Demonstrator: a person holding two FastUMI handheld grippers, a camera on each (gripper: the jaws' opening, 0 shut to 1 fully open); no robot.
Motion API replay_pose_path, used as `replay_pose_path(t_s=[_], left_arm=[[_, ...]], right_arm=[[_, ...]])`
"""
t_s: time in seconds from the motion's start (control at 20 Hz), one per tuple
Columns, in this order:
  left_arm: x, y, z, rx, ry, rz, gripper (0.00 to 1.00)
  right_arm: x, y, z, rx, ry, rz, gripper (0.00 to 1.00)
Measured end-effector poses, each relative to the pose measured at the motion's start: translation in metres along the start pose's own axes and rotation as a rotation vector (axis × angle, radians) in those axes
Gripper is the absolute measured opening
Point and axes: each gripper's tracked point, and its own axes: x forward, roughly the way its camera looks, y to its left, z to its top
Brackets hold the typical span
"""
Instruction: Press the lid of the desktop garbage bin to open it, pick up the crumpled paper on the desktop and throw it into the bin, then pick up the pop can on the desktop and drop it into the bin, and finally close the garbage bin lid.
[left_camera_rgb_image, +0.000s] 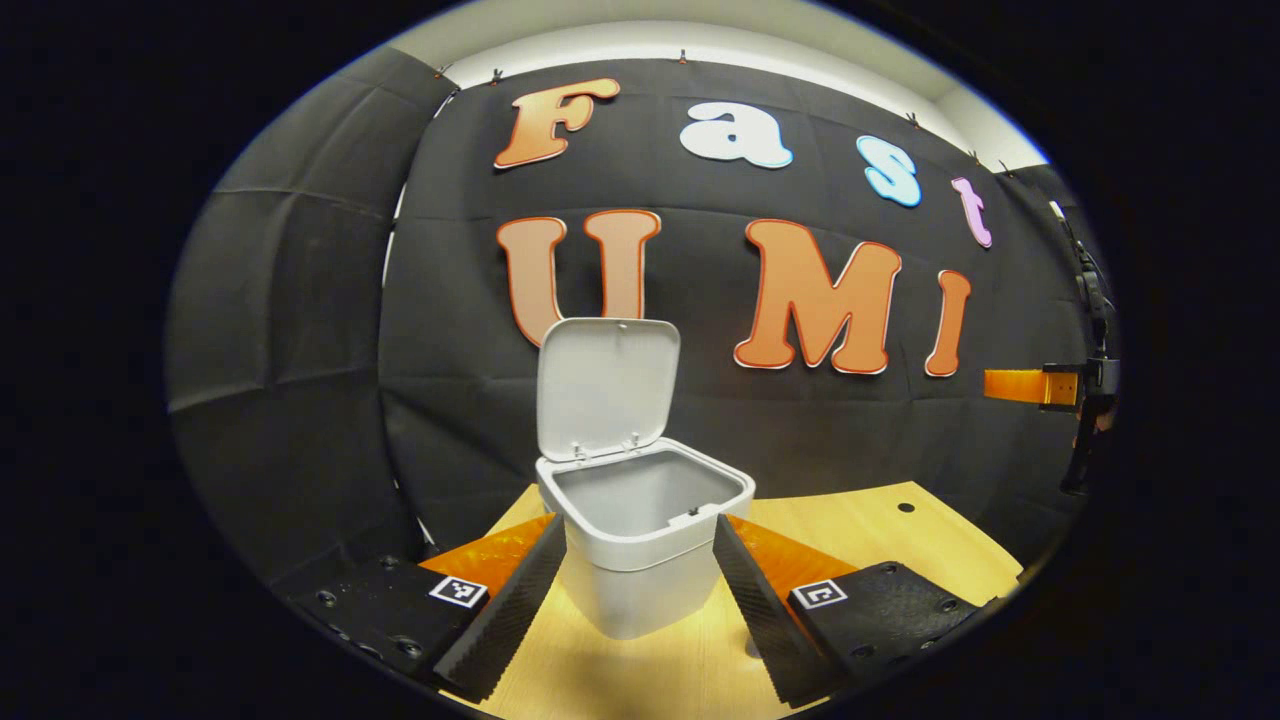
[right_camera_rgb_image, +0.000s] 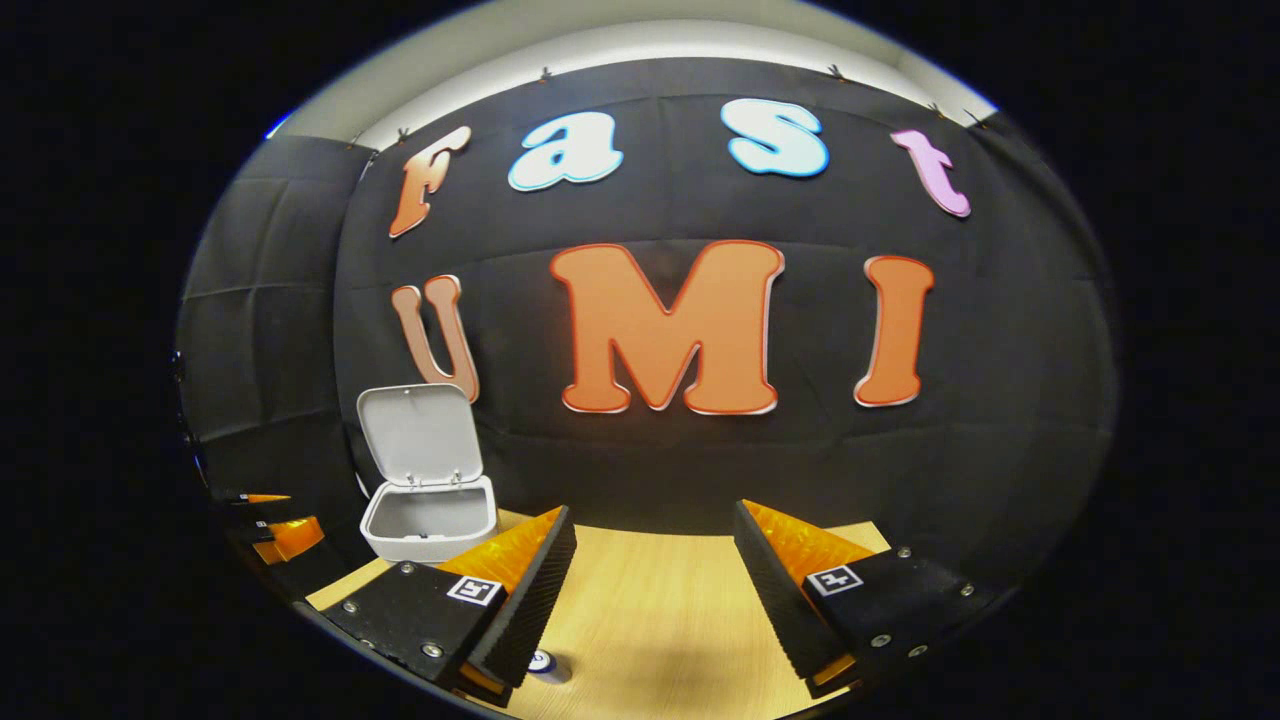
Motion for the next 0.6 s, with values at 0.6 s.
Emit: replay_pose_path(t_s=[0.6], left_arm=[[0.041,-0.123,-0.044,0.03,0.059,-0.25,0.94]], right_arm=[[-0.04,-0.085,-0.018,0.01,0.009,-0.162,0.95]])
